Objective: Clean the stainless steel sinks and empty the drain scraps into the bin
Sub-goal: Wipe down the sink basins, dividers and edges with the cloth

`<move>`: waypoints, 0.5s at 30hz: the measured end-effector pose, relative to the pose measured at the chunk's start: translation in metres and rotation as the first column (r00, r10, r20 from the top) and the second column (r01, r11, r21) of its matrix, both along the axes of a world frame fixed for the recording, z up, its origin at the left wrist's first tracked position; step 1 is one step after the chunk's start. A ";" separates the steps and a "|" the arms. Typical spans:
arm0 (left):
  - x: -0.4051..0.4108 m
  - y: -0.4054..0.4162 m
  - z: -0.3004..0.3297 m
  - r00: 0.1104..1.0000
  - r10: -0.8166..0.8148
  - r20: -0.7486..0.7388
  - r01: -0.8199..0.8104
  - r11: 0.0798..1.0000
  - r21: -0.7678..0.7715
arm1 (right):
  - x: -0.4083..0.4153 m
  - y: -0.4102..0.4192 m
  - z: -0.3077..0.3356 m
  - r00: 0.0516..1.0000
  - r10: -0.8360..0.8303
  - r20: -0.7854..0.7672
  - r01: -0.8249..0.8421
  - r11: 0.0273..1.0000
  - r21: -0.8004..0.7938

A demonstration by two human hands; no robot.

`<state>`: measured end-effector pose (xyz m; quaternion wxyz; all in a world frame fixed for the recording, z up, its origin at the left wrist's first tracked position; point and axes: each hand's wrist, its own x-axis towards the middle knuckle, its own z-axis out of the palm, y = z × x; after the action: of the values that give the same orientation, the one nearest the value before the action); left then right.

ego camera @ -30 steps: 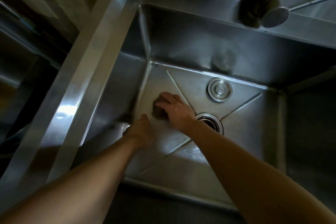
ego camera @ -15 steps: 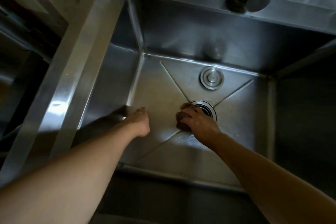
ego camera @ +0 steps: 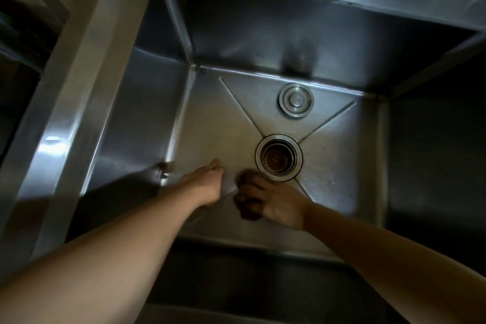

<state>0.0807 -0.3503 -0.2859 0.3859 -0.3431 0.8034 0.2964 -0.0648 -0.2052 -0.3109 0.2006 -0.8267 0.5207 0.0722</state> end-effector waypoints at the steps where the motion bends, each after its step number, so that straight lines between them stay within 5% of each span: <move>1: 0.000 -0.001 0.001 1.000 -0.001 0.012 0.001 1.000 0.006 | -0.006 -0.007 0.003 0.999 -0.024 -0.036 0.026 0.999 0.039; 8: -0.009 -0.001 0.006 0.998 0.011 0.069 -0.011 1.000 -0.005 | -0.015 -0.033 0.011 0.925 -0.353 -0.142 0.343 0.935 -0.089; 15: -0.032 0.020 0.020 1.000 0.010 0.001 -0.010 0.999 -0.053 | -0.040 0.020 0.042 0.848 -0.519 -0.107 0.525 0.851 0.029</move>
<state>0.0486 -0.3299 -0.2655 0.3758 -0.3573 0.8090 0.2769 -0.1046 -0.1851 -0.2691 0.2113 -0.6436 0.7323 0.0694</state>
